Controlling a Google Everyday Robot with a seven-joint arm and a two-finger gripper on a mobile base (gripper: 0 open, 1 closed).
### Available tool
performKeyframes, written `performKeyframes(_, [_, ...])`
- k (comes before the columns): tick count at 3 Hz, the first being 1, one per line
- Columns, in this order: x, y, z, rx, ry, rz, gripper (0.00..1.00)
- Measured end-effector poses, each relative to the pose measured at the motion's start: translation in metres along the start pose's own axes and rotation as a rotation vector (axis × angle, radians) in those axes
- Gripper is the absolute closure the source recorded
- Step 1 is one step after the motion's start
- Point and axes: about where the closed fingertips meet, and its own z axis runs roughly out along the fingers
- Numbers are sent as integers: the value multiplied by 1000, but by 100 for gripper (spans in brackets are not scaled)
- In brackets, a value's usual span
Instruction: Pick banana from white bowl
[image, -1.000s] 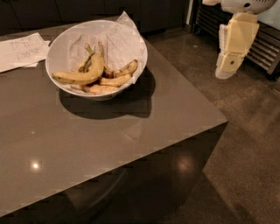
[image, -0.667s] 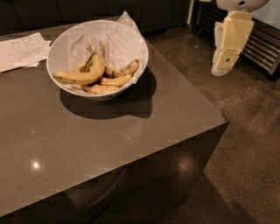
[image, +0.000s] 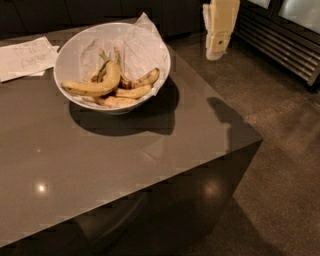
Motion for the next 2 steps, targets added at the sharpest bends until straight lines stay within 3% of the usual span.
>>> performKeyframes(1, [-43,-25,16,1,-15,-126,0])
performKeyframes(2, [-52,-34,16,30,-28,-135,0])
